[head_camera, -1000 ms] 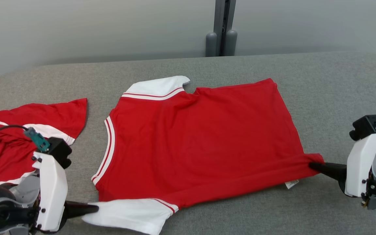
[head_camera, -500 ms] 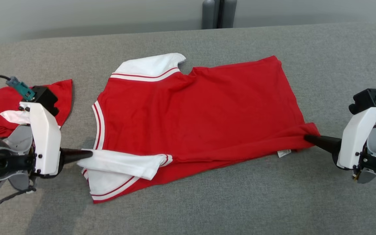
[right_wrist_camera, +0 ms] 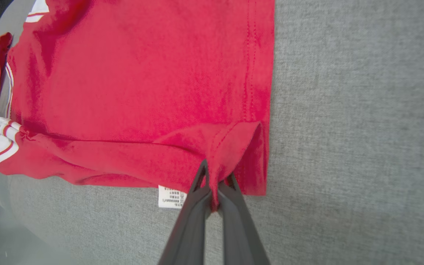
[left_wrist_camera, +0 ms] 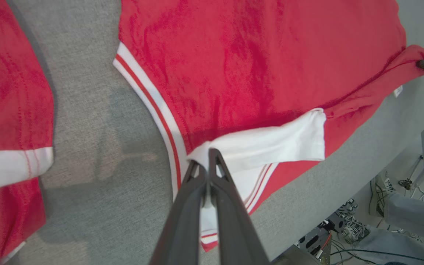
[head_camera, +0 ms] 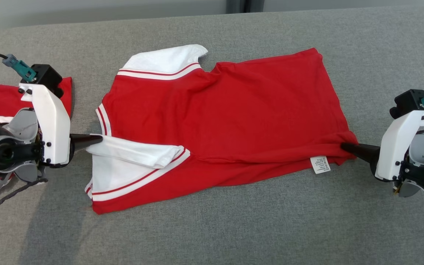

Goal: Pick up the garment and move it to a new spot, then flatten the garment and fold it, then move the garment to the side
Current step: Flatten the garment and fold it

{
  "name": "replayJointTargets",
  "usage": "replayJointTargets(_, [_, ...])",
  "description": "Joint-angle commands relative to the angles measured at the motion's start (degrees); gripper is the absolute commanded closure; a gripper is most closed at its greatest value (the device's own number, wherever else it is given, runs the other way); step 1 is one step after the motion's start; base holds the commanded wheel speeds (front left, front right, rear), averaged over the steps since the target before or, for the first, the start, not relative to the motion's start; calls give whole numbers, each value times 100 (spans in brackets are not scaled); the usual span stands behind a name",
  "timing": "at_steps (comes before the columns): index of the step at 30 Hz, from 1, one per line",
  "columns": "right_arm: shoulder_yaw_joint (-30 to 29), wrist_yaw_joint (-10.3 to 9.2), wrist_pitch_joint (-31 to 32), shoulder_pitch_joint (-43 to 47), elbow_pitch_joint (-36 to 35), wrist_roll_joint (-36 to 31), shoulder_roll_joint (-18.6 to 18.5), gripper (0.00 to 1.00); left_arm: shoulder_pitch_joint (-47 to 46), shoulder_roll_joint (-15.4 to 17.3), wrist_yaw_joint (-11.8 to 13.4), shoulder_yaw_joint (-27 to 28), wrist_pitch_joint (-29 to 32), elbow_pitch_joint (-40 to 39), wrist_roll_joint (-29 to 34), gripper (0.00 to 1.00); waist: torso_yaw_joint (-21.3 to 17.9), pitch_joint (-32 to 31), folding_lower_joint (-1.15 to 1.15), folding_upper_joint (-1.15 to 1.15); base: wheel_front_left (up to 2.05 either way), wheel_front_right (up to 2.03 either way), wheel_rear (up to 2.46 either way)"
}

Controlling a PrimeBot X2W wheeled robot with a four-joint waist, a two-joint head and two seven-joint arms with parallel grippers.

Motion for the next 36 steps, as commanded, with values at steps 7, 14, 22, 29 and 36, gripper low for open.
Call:
replayJointTargets(7, [-263,1,142,46,-92,-261,207,100,-222,-234,-155,32,-212,482,145,100,-27,14,0,0,0,0,0])
replayJointTargets(14, [-453,1,153,123,-166,-455,363,53,-235,-382,-212,-11,-345,777,248,17,-48,-2,0,0,0,0,0])
replayJointTargets(22, [-667,1,-163,261,-274,-602,524,0,-147,-423,-229,-2,-675,824,355,0,-19,-316,0,0,0,0,0])
replayJointTargets(29, [-970,1,-1300,564,-425,-833,605,0,188,-228,-216,185,-1968,587,636,0,41,-766,0,0,0,0,0])
replayJointTargets(36, [-1242,1,-3088,1129,-495,-1315,797,0,881,-185,143,396,-3939,498,1225,0,93,-1210,0,0,0,0,0])
